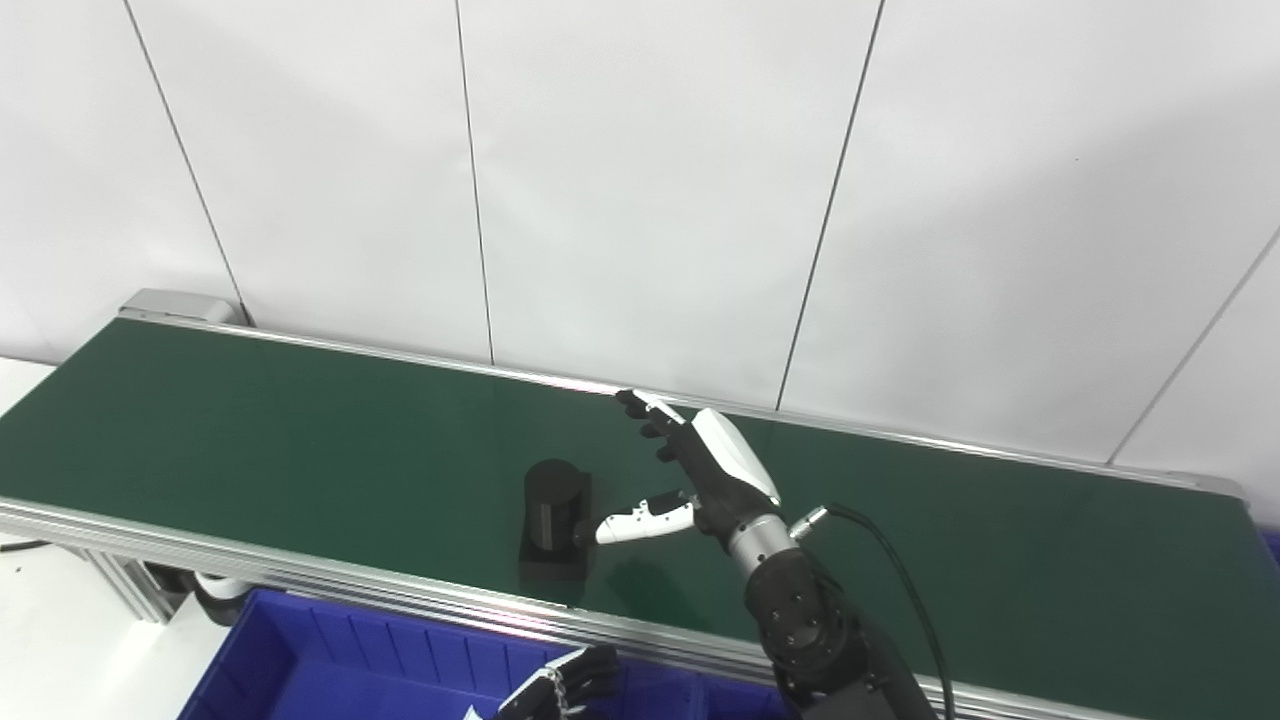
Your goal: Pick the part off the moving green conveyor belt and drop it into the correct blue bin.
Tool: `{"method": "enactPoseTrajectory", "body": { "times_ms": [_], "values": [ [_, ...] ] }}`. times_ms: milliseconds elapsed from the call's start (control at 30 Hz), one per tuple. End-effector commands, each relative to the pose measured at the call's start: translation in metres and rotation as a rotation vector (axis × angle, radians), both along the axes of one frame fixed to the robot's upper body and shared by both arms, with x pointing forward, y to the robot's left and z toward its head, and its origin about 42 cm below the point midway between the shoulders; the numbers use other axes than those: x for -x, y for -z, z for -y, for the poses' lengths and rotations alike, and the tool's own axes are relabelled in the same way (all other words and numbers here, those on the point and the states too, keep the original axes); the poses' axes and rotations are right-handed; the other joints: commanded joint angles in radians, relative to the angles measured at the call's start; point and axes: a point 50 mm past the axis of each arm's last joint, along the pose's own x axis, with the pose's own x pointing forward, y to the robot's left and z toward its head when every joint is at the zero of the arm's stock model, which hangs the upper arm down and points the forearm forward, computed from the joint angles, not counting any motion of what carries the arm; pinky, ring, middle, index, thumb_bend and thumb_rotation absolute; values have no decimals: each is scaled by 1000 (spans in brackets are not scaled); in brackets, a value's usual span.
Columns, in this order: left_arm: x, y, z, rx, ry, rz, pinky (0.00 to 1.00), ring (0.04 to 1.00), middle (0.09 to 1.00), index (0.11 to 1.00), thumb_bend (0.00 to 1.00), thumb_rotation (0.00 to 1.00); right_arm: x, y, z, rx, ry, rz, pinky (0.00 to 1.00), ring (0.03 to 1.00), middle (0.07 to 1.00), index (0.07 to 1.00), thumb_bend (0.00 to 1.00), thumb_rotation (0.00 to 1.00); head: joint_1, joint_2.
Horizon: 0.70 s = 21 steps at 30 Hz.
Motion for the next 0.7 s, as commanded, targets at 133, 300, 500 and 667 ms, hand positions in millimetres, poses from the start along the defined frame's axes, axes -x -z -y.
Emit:
{"method": "enactPoseTrajectory", "body": {
  "times_ms": [133,300,500,667],
  "values": [
    [1,-14,3,11,-17,75,709,786,813,815,1000,94,-11,-18,-20,-20,-41,73,775,857,893,917,978,322,8,4],
    [3,-15,2,15,-14,77,712,791,816,819,1000,93,-15,-11,-26,-12,-43,59,781,859,889,911,984,321,6,11],
    [6,-17,3,46,-16,79,730,804,822,816,1000,78,-19,-4,-33,21,-47,32,799,865,892,912,971,315,3,18],
    [8,-18,3,71,-16,79,738,803,821,820,1000,72,-23,4,-35,39,-42,19,792,860,882,900,964,296,5,25]
  ]
}}
